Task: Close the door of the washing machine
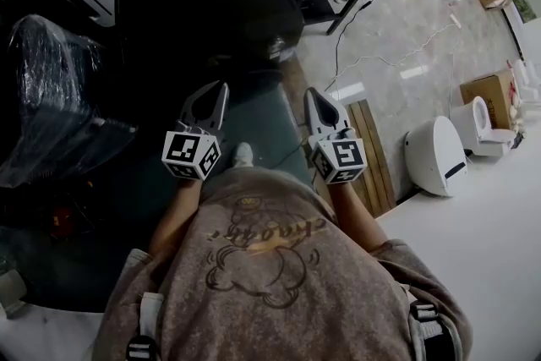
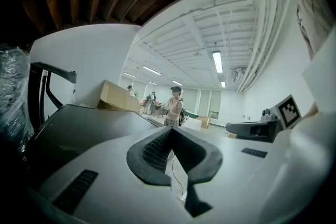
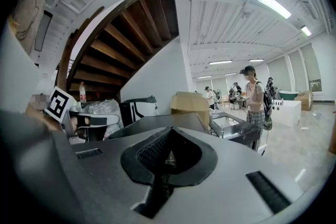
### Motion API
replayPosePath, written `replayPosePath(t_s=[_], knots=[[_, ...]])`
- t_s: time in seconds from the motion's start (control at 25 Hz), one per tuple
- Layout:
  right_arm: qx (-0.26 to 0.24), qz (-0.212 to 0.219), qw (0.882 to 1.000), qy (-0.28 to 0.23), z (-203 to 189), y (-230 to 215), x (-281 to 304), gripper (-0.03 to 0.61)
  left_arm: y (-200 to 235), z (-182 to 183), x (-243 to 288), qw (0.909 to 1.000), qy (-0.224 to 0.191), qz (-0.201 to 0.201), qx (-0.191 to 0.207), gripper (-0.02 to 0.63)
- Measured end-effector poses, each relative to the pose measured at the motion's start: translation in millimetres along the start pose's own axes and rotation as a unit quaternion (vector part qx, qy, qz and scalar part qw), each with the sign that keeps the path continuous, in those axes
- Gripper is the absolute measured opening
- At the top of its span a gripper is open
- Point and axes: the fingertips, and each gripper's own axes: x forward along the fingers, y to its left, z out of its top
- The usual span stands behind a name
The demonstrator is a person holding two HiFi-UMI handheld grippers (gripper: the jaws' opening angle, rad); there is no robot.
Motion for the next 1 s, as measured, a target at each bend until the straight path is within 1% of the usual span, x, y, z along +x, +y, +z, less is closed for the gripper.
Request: replayPosePath(t_s=[0.24, 0.56, 1.0], knots=[[0.007, 0.005, 1.0, 0.006, -1.7, 0.9, 0.4, 0.0, 2.7, -3.0, 1.9, 0.9999, 0.013, 0.008, -0.004, 0.002], [0.016, 0.001, 1.0, 0.004, -1.5, 0.4, 1.1, 0.0, -3.1, -2.0, 2.4, 0.9998, 0.02, 0.004, -0.009, 0.002], [0.014, 0.005, 1.0, 0.008, -5.3, 5.9, 0.7, 0.0, 0.2, -8.4, -3.9, 0.9992, 0.034, 0.012, -0.018, 0.002]])
